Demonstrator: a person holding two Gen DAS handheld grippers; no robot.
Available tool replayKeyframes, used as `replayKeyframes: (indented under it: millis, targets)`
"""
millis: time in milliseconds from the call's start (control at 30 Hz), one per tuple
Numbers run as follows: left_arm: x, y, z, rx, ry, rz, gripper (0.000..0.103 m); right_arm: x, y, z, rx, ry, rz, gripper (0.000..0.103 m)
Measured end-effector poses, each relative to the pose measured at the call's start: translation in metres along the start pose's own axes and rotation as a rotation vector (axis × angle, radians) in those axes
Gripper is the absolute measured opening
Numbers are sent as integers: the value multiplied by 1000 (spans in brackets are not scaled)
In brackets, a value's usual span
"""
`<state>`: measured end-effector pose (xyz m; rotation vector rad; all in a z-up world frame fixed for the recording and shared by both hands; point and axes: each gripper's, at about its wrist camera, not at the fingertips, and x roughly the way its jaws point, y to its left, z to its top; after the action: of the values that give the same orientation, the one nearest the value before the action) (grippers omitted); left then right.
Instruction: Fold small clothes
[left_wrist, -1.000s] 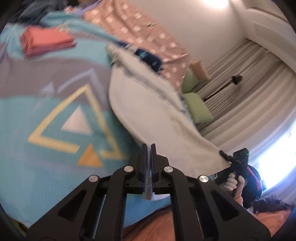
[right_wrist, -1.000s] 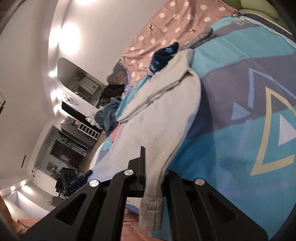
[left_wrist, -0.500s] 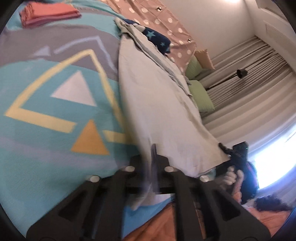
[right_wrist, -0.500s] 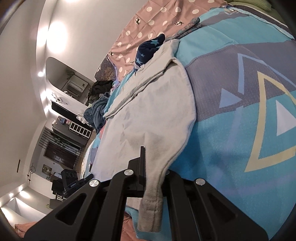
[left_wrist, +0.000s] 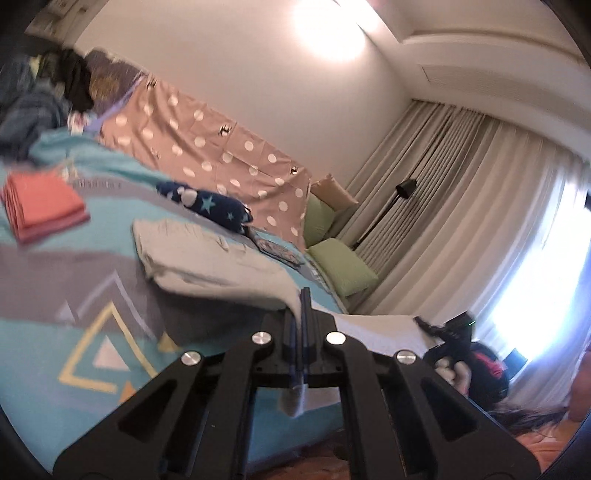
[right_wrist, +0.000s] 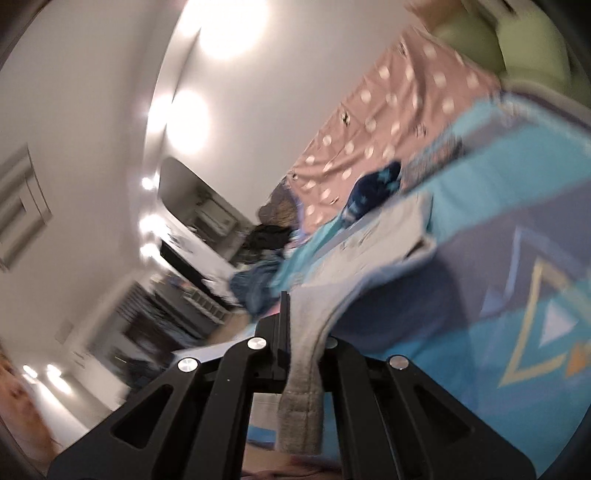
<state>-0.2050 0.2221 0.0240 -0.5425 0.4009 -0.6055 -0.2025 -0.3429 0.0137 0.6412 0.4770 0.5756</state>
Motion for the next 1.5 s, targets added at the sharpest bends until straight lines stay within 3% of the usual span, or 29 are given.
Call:
replayKeyframes:
  millis: [67,267,533,1000,1367,1500]
  targets:
    - [13,3,14,12,-2,19,2,13,7,8,-60,1,-63,1]
    - [65,26,41,-39,9,61,2,60,-2,20,-104,15,-140,3]
    - [108,55,60,-75,24,112,2,98,-31,41,-74,14,-148,3]
    - [179,107,120,-144,25,176,2,186,-52,110,-101,41,-175,3]
    - [287,179,163,-188,109,250,2,290,-122,149,-16,148,-263,4]
    - [336,232,152,-246,183,333,2,343,-167,143,32,258,-329,14]
